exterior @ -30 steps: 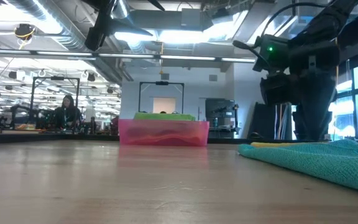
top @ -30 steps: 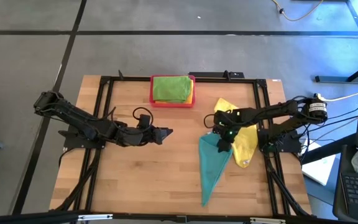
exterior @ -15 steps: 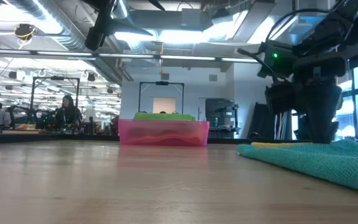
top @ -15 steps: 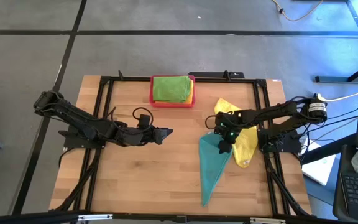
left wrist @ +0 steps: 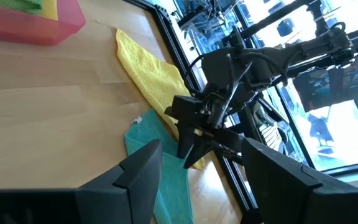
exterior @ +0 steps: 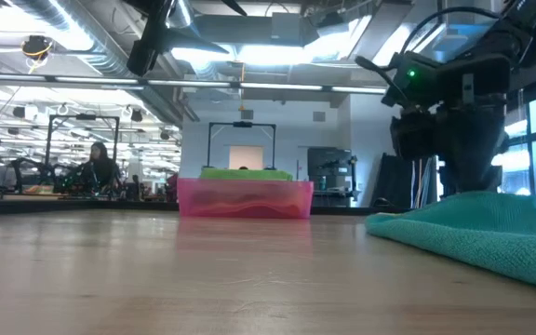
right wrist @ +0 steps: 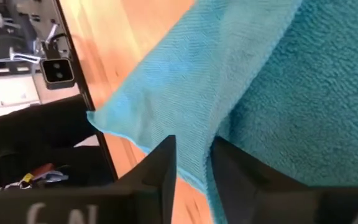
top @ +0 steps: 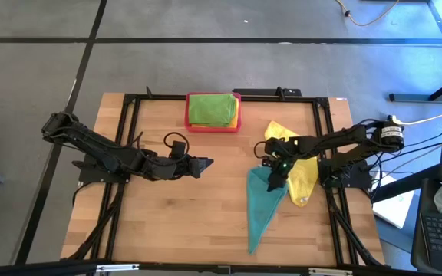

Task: Fold microfiber towels
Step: Fold the blue microfiber cloth

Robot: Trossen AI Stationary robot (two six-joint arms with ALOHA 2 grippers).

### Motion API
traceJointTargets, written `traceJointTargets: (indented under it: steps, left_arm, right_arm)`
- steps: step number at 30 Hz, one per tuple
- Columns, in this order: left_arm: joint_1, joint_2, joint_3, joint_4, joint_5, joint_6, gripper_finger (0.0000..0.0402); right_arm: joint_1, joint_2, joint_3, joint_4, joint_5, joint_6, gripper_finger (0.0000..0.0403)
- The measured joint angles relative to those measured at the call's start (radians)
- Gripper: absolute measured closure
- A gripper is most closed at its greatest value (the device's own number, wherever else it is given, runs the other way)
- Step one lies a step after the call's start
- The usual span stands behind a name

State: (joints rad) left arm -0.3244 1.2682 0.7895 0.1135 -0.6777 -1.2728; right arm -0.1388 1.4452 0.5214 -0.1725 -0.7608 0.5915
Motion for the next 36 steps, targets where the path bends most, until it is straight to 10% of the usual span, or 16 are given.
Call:
traceJointTargets:
  steps: [10,21,36]
  left_arm:
    - [0.000,0.000,0.000,0.000,0.000,0.024,0.0188]
    - [0.000,0.000,0.000,0.003,0.056,0.037,0.0188]
    - [-0.087,-0.087,-0.001,-0.019,0.227,0.154,0.0188]
  right_arm:
    - [0.049,0.000,-0.003,0.042,0.086,0.143,0.0388]
    - [0.053,0.079,0.052,0.521,0.277,0.573,0.0397]
    - [0.098,0.721,0.824,0.554,0.260,0.509,0.0388]
